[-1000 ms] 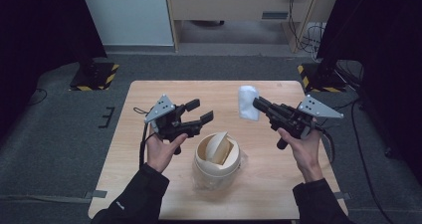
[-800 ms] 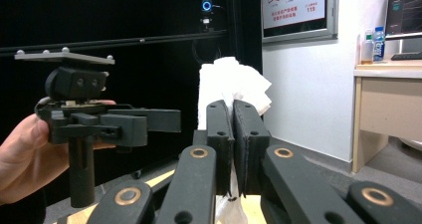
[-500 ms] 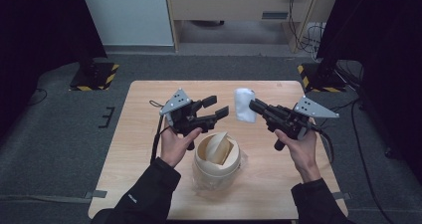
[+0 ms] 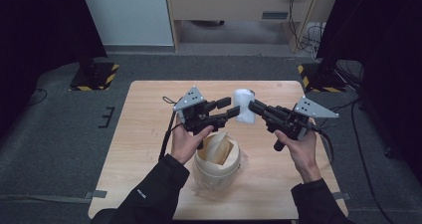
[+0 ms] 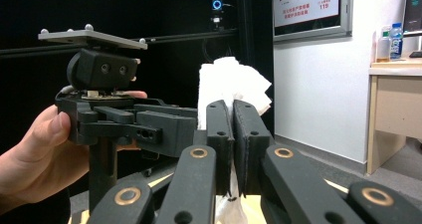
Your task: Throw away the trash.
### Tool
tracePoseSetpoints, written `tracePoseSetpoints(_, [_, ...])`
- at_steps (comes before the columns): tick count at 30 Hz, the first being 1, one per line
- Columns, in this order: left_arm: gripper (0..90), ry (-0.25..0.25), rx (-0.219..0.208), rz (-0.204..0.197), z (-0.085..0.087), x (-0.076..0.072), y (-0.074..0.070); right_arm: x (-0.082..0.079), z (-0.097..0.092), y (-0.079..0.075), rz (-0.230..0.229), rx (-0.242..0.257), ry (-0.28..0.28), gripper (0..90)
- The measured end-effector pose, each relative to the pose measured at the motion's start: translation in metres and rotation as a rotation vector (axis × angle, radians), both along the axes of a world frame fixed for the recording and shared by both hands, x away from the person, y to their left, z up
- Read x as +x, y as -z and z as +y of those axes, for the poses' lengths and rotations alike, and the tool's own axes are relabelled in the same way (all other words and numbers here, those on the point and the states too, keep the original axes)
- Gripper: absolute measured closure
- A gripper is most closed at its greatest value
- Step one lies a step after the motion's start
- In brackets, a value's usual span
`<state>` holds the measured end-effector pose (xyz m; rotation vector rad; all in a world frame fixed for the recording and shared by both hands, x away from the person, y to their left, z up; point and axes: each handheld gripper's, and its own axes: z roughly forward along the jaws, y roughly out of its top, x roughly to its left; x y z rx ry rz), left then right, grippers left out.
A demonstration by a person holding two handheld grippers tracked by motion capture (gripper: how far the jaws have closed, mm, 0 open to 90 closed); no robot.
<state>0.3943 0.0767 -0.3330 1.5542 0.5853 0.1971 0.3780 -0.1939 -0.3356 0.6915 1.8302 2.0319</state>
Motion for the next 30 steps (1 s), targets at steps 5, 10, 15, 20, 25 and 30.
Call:
tracePoseSetpoints(5, [57.3, 0.020, 0.009, 0.001, -0.005, -0.002, -0.001, 0.000, 0.001, 0.001, 0.001, -0.004, -0.005, 86.6])
tracePoseSetpoints(10, [68.8, 0.018, 0.030, -0.012, -0.005, -0.003, -0.002, 0.000, 0.002, 0.002, 0.006, -0.006, -0.012, 86.5])
tracePoseSetpoints(15, [81.4, 0.020, 0.040, -0.003, -0.002, -0.006, -0.004, 0.000, 0.004, 0.003, 0.013, -0.012, -0.018, 86.0])
tracePoseSetpoints(20, [85.5, 0.024, 0.046, -0.002, -0.002, -0.007, -0.006, 0.000, 0.005, 0.003, 0.018, -0.006, -0.024, 84.8])
tracePoseSetpoints(25, [86.0, 0.015, 0.029, -0.020, 0.006, -0.011, -0.011, 0.000, -0.003, -0.002, 0.016, 0.019, -0.005, 78.9])
tracePoseSetpoints(30, [85.9, -0.028, 0.007, -0.029, 0.027, -0.015, -0.017, 0.001, -0.019, -0.002, 0.012, 0.050, 0.054, 73.3])
